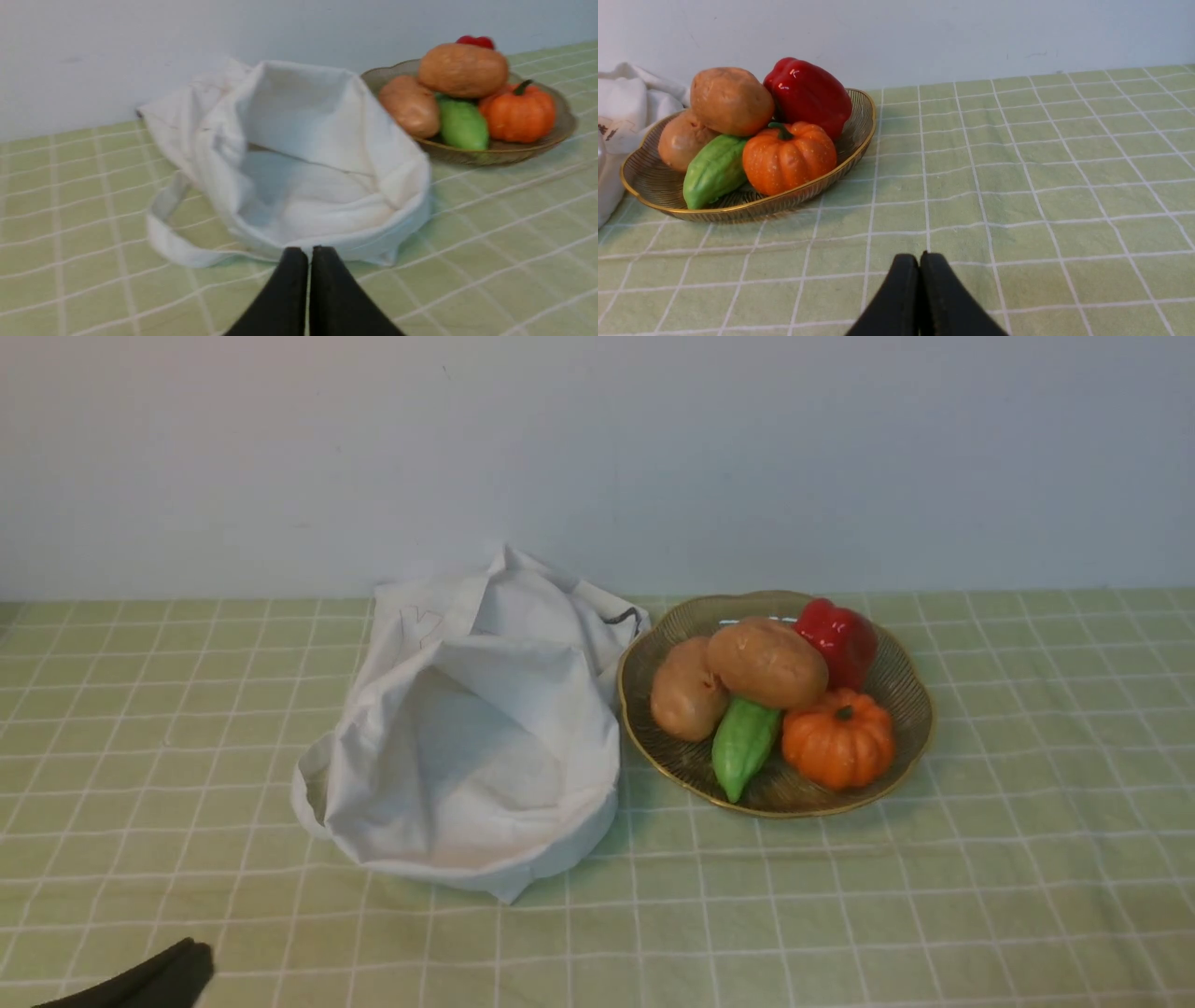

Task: Take vegetables from bag on green coffee tablecloth place on plate.

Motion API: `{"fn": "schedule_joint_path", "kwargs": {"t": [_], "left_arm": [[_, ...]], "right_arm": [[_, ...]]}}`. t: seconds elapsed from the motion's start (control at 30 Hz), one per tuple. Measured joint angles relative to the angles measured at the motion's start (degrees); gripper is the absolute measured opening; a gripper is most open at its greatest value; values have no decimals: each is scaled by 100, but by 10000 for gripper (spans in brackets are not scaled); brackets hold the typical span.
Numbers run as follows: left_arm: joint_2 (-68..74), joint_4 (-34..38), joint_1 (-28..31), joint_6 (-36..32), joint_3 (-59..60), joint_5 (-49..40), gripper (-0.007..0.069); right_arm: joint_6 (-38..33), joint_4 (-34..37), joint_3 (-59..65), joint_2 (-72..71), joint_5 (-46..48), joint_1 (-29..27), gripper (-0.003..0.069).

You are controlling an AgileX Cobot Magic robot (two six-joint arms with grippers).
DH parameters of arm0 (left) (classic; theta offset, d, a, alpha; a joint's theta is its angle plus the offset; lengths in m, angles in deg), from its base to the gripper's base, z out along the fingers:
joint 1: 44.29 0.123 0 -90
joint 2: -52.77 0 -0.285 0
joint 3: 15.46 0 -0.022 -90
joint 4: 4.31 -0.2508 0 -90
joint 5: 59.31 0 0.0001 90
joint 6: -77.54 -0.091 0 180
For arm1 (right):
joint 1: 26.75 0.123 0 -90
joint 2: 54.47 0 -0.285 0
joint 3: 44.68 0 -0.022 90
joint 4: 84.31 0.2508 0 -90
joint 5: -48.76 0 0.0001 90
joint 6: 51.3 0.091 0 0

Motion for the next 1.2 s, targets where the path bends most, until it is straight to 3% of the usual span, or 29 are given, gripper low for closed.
{"fn": "schedule_joint_path", "kwargs": {"t": [0.1, 0.23, 0.57, 0.77, 1.2], "left_arm": [[-663, -481, 702, 485, 5, -810, -5], [-1082, -684, 1163, 709, 17, -1432, -5], [-1136, -721, 1243, 688, 22, -1712, -5], [-1136, -721, 1719, 688, 22, -1719, -5], [-1136, -721, 1726, 688, 22, -1735, -5]], "right_arm": [[0, 0, 0, 0, 0, 0, -17], [0, 0, 0, 0, 0, 0, -17], [0, 0, 0, 0, 0, 0, -17], [0, 0, 0, 0, 0, 0, -17], [0, 0, 0, 0, 0, 0, -17]]}}
